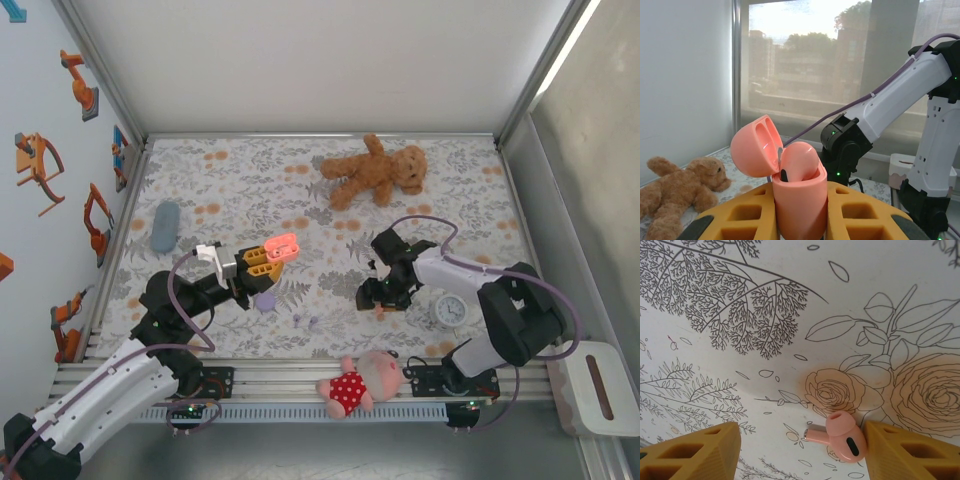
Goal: Insert wireless bluetooth earbuds into charging case
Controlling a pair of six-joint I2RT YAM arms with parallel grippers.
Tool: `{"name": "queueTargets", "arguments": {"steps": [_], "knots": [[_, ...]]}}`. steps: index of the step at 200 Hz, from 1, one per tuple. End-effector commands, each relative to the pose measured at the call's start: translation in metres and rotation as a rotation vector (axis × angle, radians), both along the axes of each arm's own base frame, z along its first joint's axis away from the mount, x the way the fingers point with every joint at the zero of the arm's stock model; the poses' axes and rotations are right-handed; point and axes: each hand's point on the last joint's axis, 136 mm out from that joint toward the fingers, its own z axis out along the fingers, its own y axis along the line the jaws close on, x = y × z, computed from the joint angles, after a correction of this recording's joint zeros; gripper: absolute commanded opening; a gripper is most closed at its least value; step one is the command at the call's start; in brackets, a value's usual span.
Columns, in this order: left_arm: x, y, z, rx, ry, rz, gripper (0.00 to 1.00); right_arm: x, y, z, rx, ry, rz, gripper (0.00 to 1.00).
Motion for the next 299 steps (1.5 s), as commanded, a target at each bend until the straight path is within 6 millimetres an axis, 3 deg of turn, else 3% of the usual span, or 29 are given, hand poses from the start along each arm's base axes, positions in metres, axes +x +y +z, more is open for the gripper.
{"name": "queueTargets", "arguments": {"steps": [1, 172, 234, 299], "knots": [[-0.005, 0.003, 0.013, -0.019, -0.049, 0.0, 0.0, 0.009, 0.01, 0.004, 0.025, -0.022, 0.004, 0.64], [-0.004, 0.002, 0.012, -0.014, -0.049, 0.004, 0.0, 0.027, 0.032, 0.008, 0.022, -0.074, 0.079, 0.63], [-0.003, 0.002, 0.011, -0.011, -0.052, 0.01, 0.0, 0.041, 0.0, 0.026, -0.2, -0.237, 0.117, 0.69], [-0.003, 0.002, 0.012, -0.013, -0.053, 0.008, 0.0, 0.035, -0.002, 0.01, -0.351, -0.256, 0.178, 0.72]]}}
